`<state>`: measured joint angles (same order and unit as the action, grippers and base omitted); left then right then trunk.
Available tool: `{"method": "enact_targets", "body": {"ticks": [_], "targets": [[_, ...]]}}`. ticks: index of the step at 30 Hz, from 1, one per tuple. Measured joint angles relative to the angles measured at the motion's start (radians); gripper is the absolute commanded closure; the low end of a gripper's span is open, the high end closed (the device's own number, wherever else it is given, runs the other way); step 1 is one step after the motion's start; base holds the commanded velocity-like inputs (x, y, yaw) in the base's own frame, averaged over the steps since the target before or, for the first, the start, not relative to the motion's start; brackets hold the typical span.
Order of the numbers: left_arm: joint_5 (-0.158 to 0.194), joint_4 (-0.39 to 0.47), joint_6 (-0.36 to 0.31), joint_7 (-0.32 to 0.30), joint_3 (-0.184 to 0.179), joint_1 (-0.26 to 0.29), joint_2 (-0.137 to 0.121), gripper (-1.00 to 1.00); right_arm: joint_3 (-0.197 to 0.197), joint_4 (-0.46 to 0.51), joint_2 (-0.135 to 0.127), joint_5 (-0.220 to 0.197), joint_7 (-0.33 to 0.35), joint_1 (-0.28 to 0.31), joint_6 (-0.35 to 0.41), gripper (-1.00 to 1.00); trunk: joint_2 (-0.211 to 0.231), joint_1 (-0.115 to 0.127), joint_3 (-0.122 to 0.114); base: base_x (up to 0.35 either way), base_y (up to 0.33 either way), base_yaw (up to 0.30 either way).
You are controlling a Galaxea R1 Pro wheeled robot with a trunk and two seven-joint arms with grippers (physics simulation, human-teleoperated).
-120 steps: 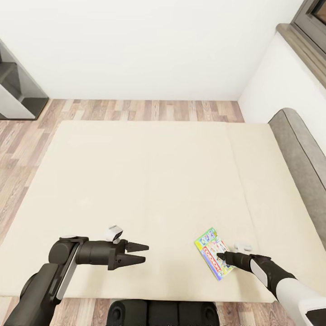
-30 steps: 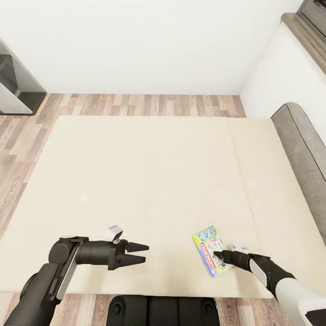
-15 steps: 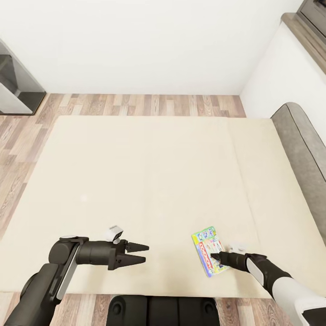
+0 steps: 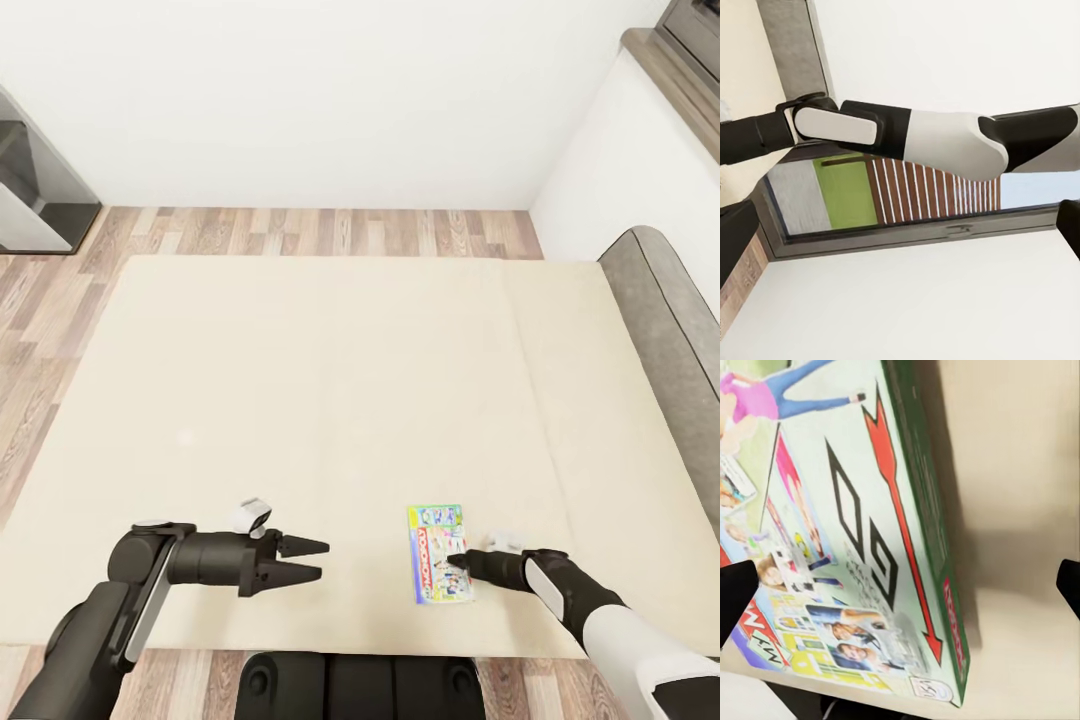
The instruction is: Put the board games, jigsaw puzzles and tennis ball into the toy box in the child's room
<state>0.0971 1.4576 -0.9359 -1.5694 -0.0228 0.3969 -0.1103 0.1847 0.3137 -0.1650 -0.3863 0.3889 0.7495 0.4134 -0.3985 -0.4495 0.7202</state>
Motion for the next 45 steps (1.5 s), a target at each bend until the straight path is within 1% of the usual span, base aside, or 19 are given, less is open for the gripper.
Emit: {"method": "enact_targets", "body": {"ticks": [4,22,30,45], "targets": [[0.000,0.000,0.000,0.000,0.005,0.000,-0.002,-1.00,0.000,0.001,0.006,0.000,-0.003,-0.001,-0.002,-1.00,0.000,0.000,0.000,0.000,0.000,0.000],[0.000,-0.001,0.001,0.000,0.006,0.000,-0.002,-1.00,0.002,0.001,0.007,0.007,-0.004,-0.001,-0.021,-1.00,0.000,0.000,0.000,0.000,0.000,0.000],[0.000,-0.001,0.001,0.000,0.007,0.000,-0.002,-1.00,0.001,0.040,0.008,0.006,-0.003,-0.002,-0.019,-1.00,0.000,0.000,0.001,0.000,0.000,0.000],[0.000,-0.001,0.001,0.000,0.006,0.000,-0.002,-1.00,0.003,0.043,0.008,0.006,-0.003,-0.003,-0.021,-1.00,0.000,0.000,0.001,0.000,0.000,0.000]]}}
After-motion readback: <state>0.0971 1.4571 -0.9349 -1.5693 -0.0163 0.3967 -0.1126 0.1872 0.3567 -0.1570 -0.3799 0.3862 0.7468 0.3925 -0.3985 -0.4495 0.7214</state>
